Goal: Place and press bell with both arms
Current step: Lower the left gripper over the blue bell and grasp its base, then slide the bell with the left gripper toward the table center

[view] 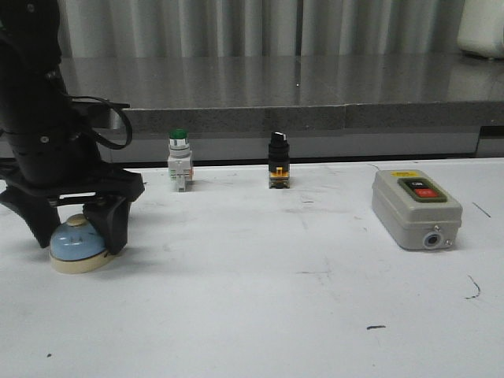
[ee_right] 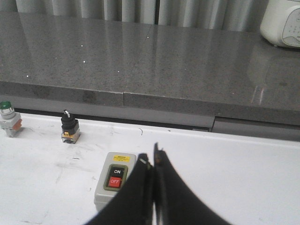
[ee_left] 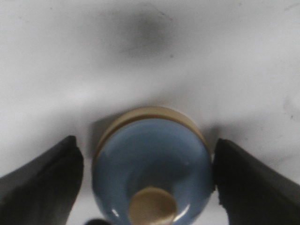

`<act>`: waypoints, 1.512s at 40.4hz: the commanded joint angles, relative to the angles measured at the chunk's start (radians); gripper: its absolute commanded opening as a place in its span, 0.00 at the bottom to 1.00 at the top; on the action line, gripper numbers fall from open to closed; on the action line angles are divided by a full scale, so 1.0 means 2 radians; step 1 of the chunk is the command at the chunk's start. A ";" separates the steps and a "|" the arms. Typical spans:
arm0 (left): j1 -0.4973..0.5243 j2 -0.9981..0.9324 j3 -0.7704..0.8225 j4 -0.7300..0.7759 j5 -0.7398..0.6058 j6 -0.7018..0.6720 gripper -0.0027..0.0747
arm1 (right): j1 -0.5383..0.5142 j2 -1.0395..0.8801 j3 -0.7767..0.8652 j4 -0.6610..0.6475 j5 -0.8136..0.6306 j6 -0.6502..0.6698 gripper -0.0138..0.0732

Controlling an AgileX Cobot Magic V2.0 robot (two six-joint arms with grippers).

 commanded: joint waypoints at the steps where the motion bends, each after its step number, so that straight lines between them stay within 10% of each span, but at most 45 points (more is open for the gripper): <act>1: -0.004 -0.024 -0.013 -0.002 -0.003 -0.001 0.49 | -0.003 0.007 -0.019 0.003 -0.036 0.001 0.09; 8: -0.006 -0.024 -0.021 -0.002 0.001 -0.001 0.27 | -0.003 0.007 -0.019 0.003 -0.037 0.001 0.09; 29: -0.114 0.056 -0.193 -0.005 0.050 0.012 0.27 | -0.003 0.007 -0.019 0.003 -0.036 0.001 0.09; 42: -0.140 0.089 -0.225 -0.005 0.053 0.012 0.40 | -0.003 0.007 -0.019 0.003 -0.037 0.001 0.09; 52: -0.144 0.091 -0.225 -0.005 0.023 0.012 0.82 | -0.003 0.007 -0.019 0.003 -0.037 0.001 0.09; 61: -0.152 0.064 -0.225 -0.001 0.011 0.013 0.83 | -0.003 0.007 -0.019 0.003 -0.037 0.001 0.09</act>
